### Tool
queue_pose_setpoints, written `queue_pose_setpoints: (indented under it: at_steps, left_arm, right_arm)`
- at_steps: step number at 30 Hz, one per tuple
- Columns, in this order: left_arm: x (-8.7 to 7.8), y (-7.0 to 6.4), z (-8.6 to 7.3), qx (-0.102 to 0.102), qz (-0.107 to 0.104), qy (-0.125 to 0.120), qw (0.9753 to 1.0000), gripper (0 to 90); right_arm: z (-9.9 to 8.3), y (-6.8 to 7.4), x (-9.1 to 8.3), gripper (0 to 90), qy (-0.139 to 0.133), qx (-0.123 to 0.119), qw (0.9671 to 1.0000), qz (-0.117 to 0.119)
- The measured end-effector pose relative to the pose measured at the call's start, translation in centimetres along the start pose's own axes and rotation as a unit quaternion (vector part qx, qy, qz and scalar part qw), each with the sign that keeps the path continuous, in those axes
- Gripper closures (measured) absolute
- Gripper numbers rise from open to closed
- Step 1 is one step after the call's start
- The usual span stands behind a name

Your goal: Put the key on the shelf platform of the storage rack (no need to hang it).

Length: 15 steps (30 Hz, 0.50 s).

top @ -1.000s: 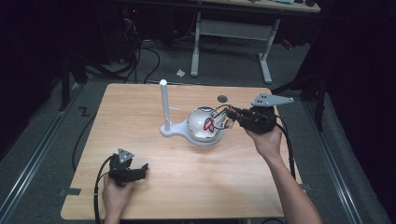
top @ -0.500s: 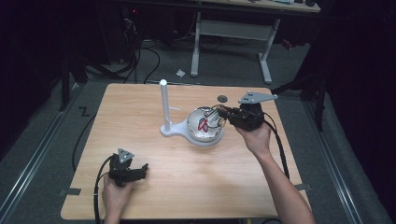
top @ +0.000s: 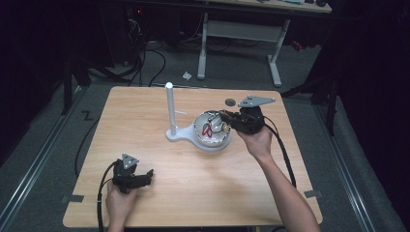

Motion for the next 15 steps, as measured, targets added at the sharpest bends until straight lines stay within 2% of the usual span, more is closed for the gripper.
queue_pose_setpoints:
  at_steps: [12, 15]
  left_arm:
    - [0.0, 0.0, 0.0, 0.002, -0.001, 0.0, 1.0, 15.0]
    - [0.0, 0.1, 0.0, 0.008, -0.006, 0.0, 1.0, 15.0]
  right_arm:
    - [-1.9, -0.9, 1.5, 80.4, 0.011, 0.021, 0.9997, -0.007]
    - [-2.0, -0.7, 1.7, 80.5, 0.014, 0.015, 0.9998, -0.008]
Point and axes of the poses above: each handheld gripper's, and its own axes: x roughly forward along the jaws, z roughly out of its top, y roughly to its left, the point moved 5 cm from there along x, roughly forward along the jaws, and after that the axes turned 15 degrees about -y, right-handed, at the moved point
